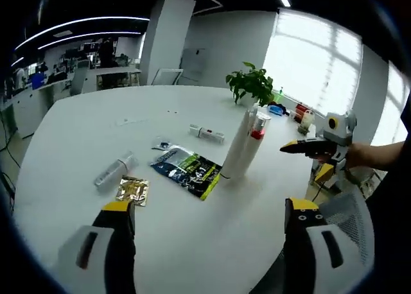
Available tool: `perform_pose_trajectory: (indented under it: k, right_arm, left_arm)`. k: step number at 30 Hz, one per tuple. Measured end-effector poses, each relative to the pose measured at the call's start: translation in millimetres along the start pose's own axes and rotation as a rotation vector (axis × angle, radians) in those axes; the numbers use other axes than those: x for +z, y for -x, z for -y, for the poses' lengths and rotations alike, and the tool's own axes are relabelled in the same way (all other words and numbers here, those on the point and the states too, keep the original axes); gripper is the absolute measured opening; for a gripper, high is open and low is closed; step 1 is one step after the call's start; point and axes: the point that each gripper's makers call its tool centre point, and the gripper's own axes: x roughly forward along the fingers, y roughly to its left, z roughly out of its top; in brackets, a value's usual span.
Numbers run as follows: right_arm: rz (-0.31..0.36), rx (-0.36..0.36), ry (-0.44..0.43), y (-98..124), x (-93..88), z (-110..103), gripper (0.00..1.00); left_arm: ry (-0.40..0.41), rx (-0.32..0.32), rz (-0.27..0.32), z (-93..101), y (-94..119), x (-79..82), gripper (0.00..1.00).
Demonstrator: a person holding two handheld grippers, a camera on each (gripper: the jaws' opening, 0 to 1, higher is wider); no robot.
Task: Arrange the skincare products in the storage area until every visible bottle or jar stands upright without overlapping.
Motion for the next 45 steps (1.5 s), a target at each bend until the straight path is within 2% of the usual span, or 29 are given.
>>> perform_pose_trajectory:
  k: [4,7,11,15,21,25,28,31,33,34,37,38,45]
  right_arm:
    - [-0.013,-0.038,-0.015,2,-0.6,-2,0.90]
    - [-0.006,-0.046,-0.016,3,-0.2,-9,0.91]
    - [0.001,-0.070,-0.028,1,-1.2,-20,0.94]
    - [0.001,-0.084,-0.036,-2,-5.7,-28,0.98]
    - [0.016,-0.089,-0.056,2,-9.3,-39,0.99]
    - [0.016,-0.103,-0.046,4,-7.7,-39,1.00]
    - [0.031,-0.087,-0.029,1,4.3,-45,0.99]
    - [0.015,-0.071,-0.009,-3,5.0,-46,1.00]
    - [0.042,-0.062,-0.007,-5,14.6,-51,0.99]
    - [0.058,-0.051,-0.032,-8,16.3,-50,0.99]
    - [0.048,-0.045,-0.056,-14,11.1,-50,0.99]
    - [0.010,-0.042,-0.032,-15,4.2,-52,1.00]
    - [-0.023,-0.032,-0.049,-21,-7.1,-51,1.00]
  left_arm:
    - [0.025,0.036,0.009,-18.1,24,-8.2,0.96]
    - [0.049,0.058,0.033,-20.3,39,-10.5,0.98]
    - [0.056,0.080,0.029,-32.0,53,-21.5,0.99]
    - [0.071,0.099,0.038,-37.2,65,-32.0,0.99]
    - [0.100,0.113,0.053,-32.8,82,-44.2,0.99]
    - [0.093,0.119,0.054,-31.1,86,-48.9,0.99]
    - [0.092,0.133,0.070,-29.6,87,-44.1,0.99]
    - [0.101,0.148,0.088,-31.8,86,-39.4,0.99]
    - [0.095,0.153,0.087,-32.7,85,-39.6,0.99]
    - [0.097,0.161,0.086,-34.0,84,-40.4,0.99]
    - [0.115,0.169,0.081,-34.6,83,-42.3,0.99]
    - [0.119,0.169,0.075,-33.5,82,-43.0,0.98]
    - [0.119,0.176,0.056,-33.2,75,-42.2,0.98]
